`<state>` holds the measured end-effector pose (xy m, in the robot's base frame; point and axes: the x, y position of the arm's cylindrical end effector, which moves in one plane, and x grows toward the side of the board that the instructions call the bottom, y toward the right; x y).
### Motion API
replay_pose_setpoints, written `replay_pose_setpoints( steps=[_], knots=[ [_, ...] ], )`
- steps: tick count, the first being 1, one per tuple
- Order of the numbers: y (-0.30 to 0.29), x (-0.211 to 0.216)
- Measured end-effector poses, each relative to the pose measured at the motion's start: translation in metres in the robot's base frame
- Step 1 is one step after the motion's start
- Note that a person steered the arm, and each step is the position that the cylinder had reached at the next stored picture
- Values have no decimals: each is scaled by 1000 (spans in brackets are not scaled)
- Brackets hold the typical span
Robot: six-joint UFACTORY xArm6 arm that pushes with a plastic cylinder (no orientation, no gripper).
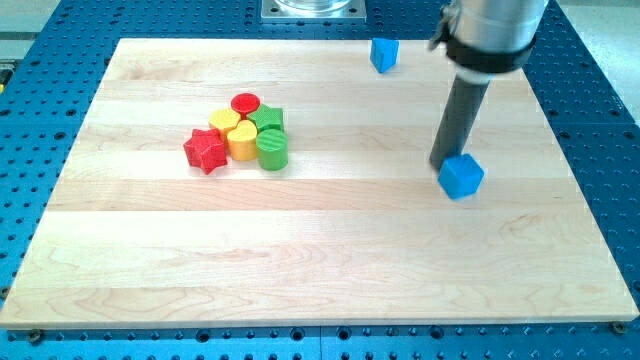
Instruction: Push the cube below the triangle
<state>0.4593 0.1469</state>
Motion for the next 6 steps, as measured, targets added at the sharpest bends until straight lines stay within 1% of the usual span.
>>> replay_pose_setpoints(
  steps=[1,2,3,4,5,6],
  knots=[
    [56,12],
    [106,57],
    [48,69],
    [69,60],
    [69,30],
    [-38,30]
  ],
)
